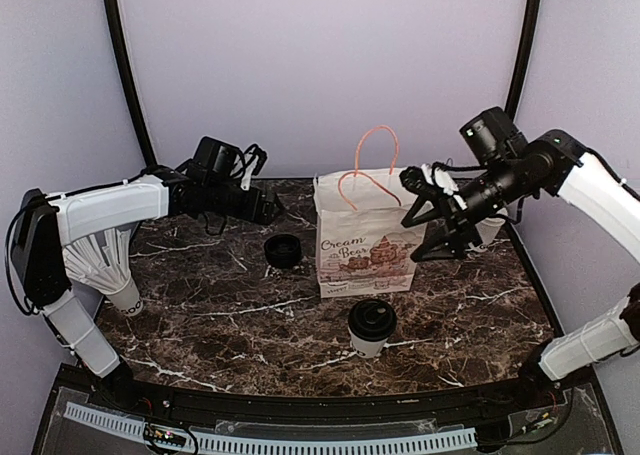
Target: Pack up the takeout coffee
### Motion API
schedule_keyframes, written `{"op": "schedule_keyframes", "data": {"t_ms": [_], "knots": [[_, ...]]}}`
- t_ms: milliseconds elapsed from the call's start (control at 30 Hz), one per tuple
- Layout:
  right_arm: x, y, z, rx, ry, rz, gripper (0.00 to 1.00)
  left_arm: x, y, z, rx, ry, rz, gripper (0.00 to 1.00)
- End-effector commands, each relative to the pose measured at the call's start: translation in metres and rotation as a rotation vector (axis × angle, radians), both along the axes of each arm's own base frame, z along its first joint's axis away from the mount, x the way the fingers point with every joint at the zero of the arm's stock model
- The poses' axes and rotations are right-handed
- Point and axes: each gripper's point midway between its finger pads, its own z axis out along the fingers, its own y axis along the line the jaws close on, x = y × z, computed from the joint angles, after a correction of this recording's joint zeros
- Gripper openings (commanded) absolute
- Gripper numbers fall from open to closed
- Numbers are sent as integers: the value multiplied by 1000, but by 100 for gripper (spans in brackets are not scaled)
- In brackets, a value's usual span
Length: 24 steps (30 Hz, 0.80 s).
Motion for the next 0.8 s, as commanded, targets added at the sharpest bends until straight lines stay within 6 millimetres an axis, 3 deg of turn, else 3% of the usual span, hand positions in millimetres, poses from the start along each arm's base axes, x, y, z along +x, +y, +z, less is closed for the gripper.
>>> {"op": "schedule_keyframes", "data": {"t_ms": [0, 100, 333, 567, 767], "knots": [[-16, 15, -54, -268, -45, 97, 74, -1, 4, 24, -46, -64, 17, 92], [-21, 29, -80, -365, -91, 147, 78, -2, 3, 28, -51, -63, 10, 92], [-26, 49, -101, -437, -100, 206, 98, -8, 1, 31, -75, -55, -6, 92], [-22, 46, -140, -574, -120, 206, 99, -9, 2, 34, -70, -59, -13, 92], [-20, 55, -136, -548, -135, 220, 99, -10, 2, 35, -76, -52, -12, 92]]}}
